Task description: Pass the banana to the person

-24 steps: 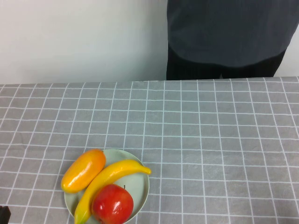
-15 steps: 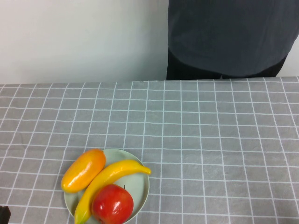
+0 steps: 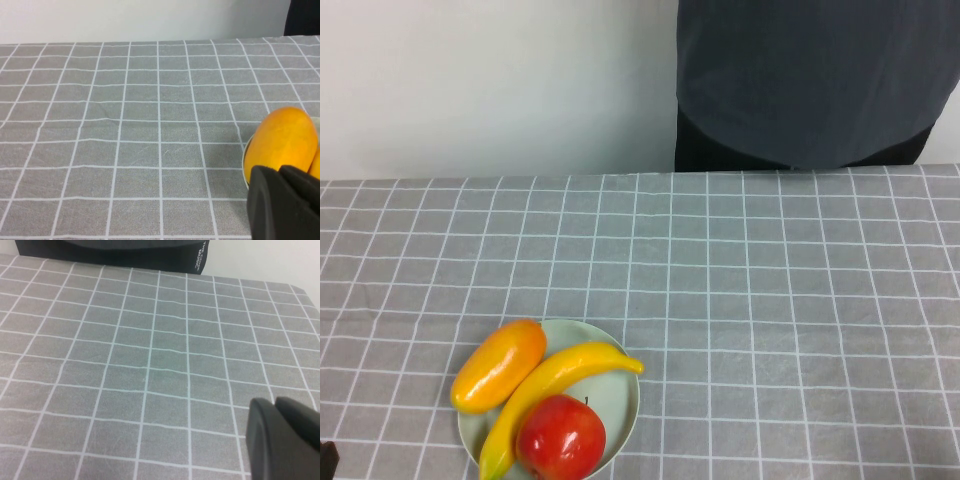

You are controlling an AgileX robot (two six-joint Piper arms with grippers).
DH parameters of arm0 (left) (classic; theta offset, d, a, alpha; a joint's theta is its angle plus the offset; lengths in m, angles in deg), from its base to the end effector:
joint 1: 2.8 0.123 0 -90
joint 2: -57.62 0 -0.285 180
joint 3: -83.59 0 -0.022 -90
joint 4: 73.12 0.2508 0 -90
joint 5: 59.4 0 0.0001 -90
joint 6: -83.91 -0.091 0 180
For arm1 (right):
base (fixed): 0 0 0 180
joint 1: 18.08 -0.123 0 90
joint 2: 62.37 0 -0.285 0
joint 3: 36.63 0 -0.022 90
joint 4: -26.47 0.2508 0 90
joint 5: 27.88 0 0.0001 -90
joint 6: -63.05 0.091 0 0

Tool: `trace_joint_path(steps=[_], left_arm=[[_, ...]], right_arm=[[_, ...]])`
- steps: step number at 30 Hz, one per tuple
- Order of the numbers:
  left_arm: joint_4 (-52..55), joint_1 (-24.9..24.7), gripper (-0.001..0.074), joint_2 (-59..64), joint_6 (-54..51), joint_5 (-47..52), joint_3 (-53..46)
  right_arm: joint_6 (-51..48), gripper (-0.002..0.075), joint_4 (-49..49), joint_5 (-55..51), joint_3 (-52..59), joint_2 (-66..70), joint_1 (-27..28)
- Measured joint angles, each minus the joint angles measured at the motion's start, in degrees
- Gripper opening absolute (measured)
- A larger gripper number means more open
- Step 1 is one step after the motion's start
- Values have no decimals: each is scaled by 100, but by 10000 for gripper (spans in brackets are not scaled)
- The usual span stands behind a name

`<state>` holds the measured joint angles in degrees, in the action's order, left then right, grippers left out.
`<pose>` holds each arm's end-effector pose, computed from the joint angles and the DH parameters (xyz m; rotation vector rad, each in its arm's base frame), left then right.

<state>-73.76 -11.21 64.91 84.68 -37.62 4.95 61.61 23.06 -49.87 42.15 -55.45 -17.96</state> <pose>0.0519 -0.0081 0.1711 0.1185 1.8779 -0.1210 0.0522 -0.0021 0.1704 -0.0582 1.8787 -0.0775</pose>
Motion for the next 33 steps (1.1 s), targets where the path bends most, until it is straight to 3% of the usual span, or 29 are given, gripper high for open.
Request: trace_joint_path(steps=[22,33], left_arm=[[-84,0,-1,0,0,-10,0],[-2567,0,-1,0,1007,-965,-5]], right_arm=[[0,-11,0,0,0,0,0],[0,-11,0,0,0,0,13]])
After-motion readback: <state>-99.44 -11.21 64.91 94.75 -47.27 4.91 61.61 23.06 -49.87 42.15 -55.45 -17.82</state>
